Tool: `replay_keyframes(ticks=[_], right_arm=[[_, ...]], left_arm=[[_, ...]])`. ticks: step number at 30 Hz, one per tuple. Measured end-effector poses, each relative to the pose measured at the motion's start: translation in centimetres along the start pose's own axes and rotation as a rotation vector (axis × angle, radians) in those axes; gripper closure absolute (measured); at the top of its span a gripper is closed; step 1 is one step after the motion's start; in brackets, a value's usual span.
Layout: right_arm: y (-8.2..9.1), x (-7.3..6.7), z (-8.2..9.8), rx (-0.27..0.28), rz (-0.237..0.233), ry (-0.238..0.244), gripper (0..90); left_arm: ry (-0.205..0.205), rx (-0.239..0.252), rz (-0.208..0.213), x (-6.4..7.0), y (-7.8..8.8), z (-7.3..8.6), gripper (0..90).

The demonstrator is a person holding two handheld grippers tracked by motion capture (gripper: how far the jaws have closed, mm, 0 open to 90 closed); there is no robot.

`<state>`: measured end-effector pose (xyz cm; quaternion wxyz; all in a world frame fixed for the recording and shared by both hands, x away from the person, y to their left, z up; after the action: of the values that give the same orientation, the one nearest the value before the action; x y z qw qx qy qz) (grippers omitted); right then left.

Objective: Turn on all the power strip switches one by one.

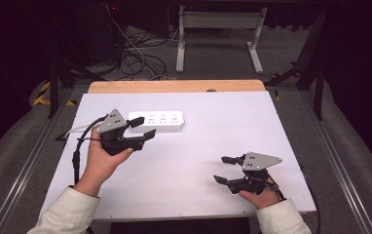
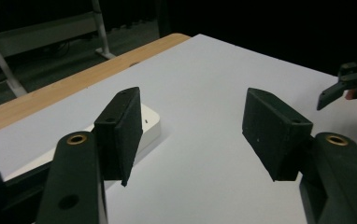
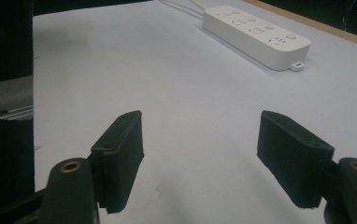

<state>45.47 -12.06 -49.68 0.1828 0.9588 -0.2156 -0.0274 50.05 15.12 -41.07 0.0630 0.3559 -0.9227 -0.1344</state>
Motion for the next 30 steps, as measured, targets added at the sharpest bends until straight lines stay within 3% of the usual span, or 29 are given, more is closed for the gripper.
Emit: replay_keyframes(ticks=[4,6,13,23,25,28,30], right_arm=[[0.0,0.0,0.0,0.0,0.001,0.0,31.5],[0.0,0.0,0.0,0.001,0.002,0.001,31.5],[0.1,0.0,-0.1,0.003,0.005,0.004,31.5],[0.6,0.3,-0.4,0.022,0.018,0.0,31.5],[0.6,0.3,-0.4,0.024,0.021,0.001,31.5],[0.8,0.4,-0.4,0.026,0.025,-0.001,31.5],[0.8,0.5,-0.4,0.025,0.027,-0.003,31.5]], left_arm=[[-0.001,0.018,0.02,0.7,1.1,0.9,35.4],[-0.021,0.024,0.017,0.8,1.6,1.4,33.3],[0.0,0.036,0.059,1.9,3.1,3.9,33.1],[-0.086,-0.024,0.027,1.8,4.7,8.9,29.8],[-0.056,-0.027,0.039,1.8,4.8,9.8,27.3],[0.046,-0.017,0.064,1.7,5.1,11.0,26.6],[0.092,-0.017,0.061,1.4,5.2,11.3,26.4]])
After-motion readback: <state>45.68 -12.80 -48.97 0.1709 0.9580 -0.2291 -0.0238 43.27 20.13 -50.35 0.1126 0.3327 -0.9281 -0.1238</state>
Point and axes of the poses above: each handheld gripper's, and its own axes: y roughly backward along the jaws, z roughly out of its underside, x roughly to its right, the point moved 9 cm from there along -y, roughly forward along the jaws, and after that the axes turned 4 degrees about x, right-handed, at the moved point
